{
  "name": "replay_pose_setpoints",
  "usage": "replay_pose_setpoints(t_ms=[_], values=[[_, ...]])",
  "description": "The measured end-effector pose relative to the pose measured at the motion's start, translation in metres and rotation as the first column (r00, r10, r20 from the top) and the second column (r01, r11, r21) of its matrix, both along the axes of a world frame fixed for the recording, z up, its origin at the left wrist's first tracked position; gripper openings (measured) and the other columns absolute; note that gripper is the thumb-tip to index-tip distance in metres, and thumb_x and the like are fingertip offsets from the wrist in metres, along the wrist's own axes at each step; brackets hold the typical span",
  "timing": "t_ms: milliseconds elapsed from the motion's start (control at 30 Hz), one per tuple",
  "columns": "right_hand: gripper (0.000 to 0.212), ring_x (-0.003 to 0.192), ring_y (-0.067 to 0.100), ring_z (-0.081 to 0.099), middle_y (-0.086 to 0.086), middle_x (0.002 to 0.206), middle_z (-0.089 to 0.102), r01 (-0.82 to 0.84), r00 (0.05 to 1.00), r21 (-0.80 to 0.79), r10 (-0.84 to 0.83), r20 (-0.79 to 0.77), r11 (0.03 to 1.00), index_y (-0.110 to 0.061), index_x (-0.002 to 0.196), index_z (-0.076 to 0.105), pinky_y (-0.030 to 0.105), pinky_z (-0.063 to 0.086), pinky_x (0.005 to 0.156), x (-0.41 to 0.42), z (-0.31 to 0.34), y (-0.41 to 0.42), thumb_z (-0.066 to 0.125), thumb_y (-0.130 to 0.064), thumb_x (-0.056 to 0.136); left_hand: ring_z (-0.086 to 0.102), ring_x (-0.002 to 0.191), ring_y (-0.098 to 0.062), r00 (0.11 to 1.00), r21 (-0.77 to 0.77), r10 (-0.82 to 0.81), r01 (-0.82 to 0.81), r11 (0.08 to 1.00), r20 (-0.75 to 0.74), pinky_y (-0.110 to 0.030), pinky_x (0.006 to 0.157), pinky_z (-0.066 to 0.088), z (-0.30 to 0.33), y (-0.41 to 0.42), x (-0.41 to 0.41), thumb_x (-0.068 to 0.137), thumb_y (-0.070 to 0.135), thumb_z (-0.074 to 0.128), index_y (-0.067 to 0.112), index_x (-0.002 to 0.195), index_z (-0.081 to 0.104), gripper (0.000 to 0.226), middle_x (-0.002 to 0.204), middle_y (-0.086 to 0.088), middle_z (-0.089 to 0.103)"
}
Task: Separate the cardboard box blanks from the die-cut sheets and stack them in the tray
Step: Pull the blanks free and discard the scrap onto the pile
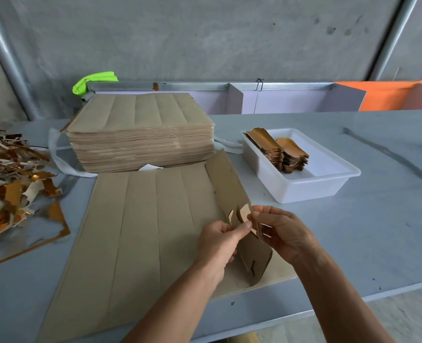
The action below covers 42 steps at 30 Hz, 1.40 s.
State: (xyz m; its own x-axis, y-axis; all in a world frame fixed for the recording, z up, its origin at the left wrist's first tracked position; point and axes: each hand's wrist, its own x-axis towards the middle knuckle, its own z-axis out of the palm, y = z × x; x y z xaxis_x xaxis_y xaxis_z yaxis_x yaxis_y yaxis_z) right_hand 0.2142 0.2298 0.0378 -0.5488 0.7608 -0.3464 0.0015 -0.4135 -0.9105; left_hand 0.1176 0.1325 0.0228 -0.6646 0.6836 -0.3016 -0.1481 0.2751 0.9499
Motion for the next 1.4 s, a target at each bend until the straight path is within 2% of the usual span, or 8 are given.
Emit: replay_pose_setpoints(t_ms=[333,533,667,833,1067,1167,1300,1400], values=[[0.006,0.079,0.02,0.063,0.007,0.083,0.07,0.059,0.974,0.35,-0.131,0.187,0.935,-0.014,0.082,0.068,0.025,0.047,0.063,0.0,0.006,-0.002,0.066,-0.011,0.087,0.049,0.049,-0.014,0.972,0.014,0.033,-0.038,0.999,0.232,-0.02,0.043,0.039,0.001,-0.009,-0.004,0.086,0.022,0.067,0.011,0.072,0.056,0.021,0.065,-0.003,0.057],[0.011,0.082,0.015,0.063,0.002,0.087,0.068,0.029,0.955,0.527,-0.178,0.236,0.85,-0.023,0.078,0.065,0.02,0.045,0.059,0.003,0.014,-0.002,0.065,-0.019,0.088,0.053,0.06,-0.023,0.996,-0.078,0.048,-0.054,0.995,-0.076,-0.028,0.055,0.042,-0.003,-0.017,-0.021,0.084,0.003,0.05,0.005,0.07,0.058,0.017,0.068,-0.014,0.055],[0.028,0.088,0.008,0.061,-0.006,0.095,0.066,-0.204,0.947,0.516,0.035,0.318,0.832,-0.022,0.098,0.065,0.018,0.045,0.064,-0.003,0.018,-0.012,0.07,-0.041,0.078,0.054,0.065,-0.023,0.986,-0.097,0.023,-0.04,0.995,-0.168,-0.029,0.06,0.043,-0.002,-0.018,-0.027,0.088,0.006,0.052,0.005,0.067,0.059,0.023,0.069,-0.011,0.056],[0.038,0.088,0.008,0.057,-0.008,0.106,0.06,-0.472,0.8,0.66,-0.031,0.599,0.585,-0.026,0.119,0.059,0.009,0.044,0.059,-0.008,0.01,-0.015,0.071,-0.022,0.083,0.058,0.068,-0.015,0.984,-0.075,0.023,-0.036,0.997,-0.178,-0.029,0.062,0.047,0.001,-0.018,-0.027,0.093,0.016,0.056,0.011,0.071,0.064,0.023,0.071,-0.002,0.063],[0.04,0.106,0.025,0.058,0.008,0.12,0.061,-0.525,0.536,0.653,-0.383,0.752,0.547,-0.018,0.124,0.06,0.029,0.045,0.083,0.012,-0.008,0.001,0.06,-0.007,0.086,0.051,0.062,-0.021,0.979,0.069,0.199,-0.196,0.978,-0.039,-0.026,0.055,0.038,0.013,-0.029,-0.055,0.088,0.016,0.062,0.008,0.072,0.06,0.019,0.068,-0.01,0.057],[0.028,0.094,0.014,0.06,-0.003,0.112,0.062,-0.387,0.729,0.804,-0.384,0.567,0.452,-0.016,0.114,0.066,0.02,0.046,0.073,0.005,-0.009,-0.009,0.068,-0.016,0.086,0.055,0.057,-0.019,0.994,0.067,0.106,-0.107,0.992,0.018,-0.023,0.053,0.042,0.014,-0.029,-0.056,0.088,0.012,0.061,0.01,0.066,0.06,0.023,0.061,-0.005,0.06],[0.009,0.079,0.002,0.059,-0.016,0.09,0.062,-0.357,0.882,0.603,0.044,0.47,0.713,-0.026,0.095,0.07,0.009,0.043,0.056,-0.021,0.002,-0.024,0.064,-0.023,0.089,0.064,0.056,-0.016,0.988,0.079,-0.137,0.131,0.988,0.076,-0.025,0.05,0.051,0.011,-0.023,-0.041,0.087,0.009,0.062,0.01,0.068,0.06,0.019,0.061,-0.004,0.066],[0.011,0.092,0.014,0.061,-0.004,0.1,0.063,-0.343,0.865,0.466,0.081,0.495,0.815,-0.022,0.099,0.068,0.022,0.051,0.074,-0.032,-0.002,-0.024,0.06,-0.025,0.092,0.066,0.071,-0.02,0.976,0.09,-0.194,0.185,0.979,0.101,-0.03,0.062,0.057,0.005,-0.019,-0.031,0.086,0.013,0.065,0.012,0.073,0.059,0.014,0.073,-0.008,0.068]])
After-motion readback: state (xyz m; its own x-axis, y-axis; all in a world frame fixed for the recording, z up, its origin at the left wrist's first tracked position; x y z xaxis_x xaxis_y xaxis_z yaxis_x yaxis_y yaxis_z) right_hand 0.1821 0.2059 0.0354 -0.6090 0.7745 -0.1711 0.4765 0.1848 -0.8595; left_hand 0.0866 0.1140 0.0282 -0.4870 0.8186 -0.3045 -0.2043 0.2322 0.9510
